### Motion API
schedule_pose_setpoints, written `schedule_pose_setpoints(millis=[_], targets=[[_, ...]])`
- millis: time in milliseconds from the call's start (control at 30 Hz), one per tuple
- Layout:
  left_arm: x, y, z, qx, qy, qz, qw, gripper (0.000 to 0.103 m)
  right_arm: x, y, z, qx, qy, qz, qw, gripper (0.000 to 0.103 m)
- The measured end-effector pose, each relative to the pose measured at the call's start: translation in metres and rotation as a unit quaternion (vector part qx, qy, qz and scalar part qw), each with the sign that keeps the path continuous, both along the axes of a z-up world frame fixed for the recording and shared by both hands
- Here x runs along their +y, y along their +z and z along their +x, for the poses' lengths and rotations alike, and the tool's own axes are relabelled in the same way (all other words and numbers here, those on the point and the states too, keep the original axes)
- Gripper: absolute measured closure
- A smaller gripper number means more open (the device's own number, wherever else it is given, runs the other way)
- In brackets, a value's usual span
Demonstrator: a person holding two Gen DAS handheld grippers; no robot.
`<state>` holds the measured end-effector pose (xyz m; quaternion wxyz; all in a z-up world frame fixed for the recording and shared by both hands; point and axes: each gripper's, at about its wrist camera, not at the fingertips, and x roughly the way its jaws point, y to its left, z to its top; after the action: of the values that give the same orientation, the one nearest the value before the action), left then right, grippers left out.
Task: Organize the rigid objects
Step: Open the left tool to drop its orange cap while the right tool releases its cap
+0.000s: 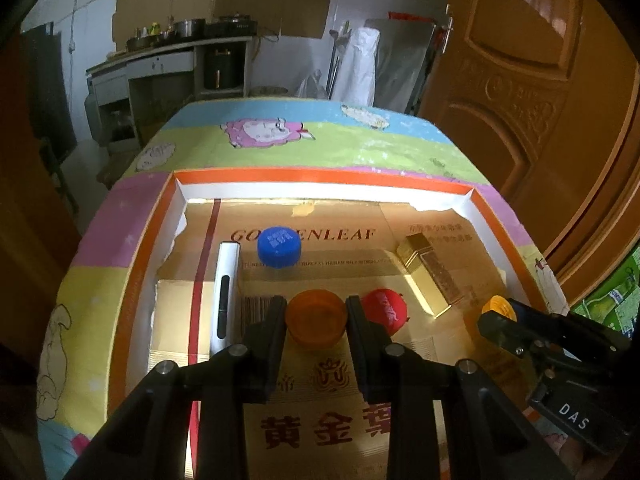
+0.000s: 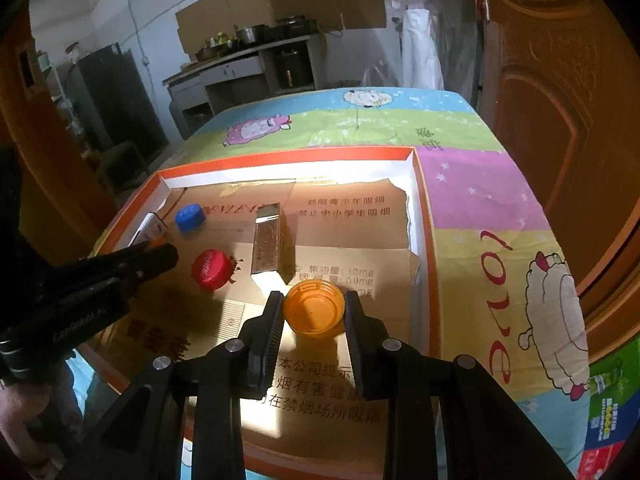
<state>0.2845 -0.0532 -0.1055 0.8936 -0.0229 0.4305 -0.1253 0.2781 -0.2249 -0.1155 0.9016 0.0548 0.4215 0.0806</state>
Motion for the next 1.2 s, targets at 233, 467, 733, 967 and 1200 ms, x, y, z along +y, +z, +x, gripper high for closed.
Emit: schedule_pose_setpoints(millis=[233,467,733,967,1200], targets=[[-0.0004,-0.0078,0.0023,0.020,-0.001,-0.002,0.9998,0.073,0.0021,-0.0043,0.0045,0.005,-0.002,-0.010,1.000,0.072],[0.0000,-0.0093,0.0026,0.026,-0.002,-0.002,0.9997,0.073,0.0052,-0.0053,0.0045,0.004,-0.002,-0.021,1.000,0.072],[-0.0007,-0.0090,0.0026,0.026,-0.003,0.002,0.9997,0.073,0.0052,-0.0052,0.0044,0.005,-0.002,-0.021,1.000,0.072],[-0.0011,-0.0085,0.0027,0.024,-0.003,-0.001,0.9997,0.072,0.0025,-0.0047,0.0040,0.001,0.000,-0.011,1.000,0.072],[-0.0001,-0.0021,-0.0011,0.015,-0.003,-0.007,0.9999,0.062,-0.0017,0.0015,-0.0002,-0.008,-0.008,-0.010,1.000,0.072]])
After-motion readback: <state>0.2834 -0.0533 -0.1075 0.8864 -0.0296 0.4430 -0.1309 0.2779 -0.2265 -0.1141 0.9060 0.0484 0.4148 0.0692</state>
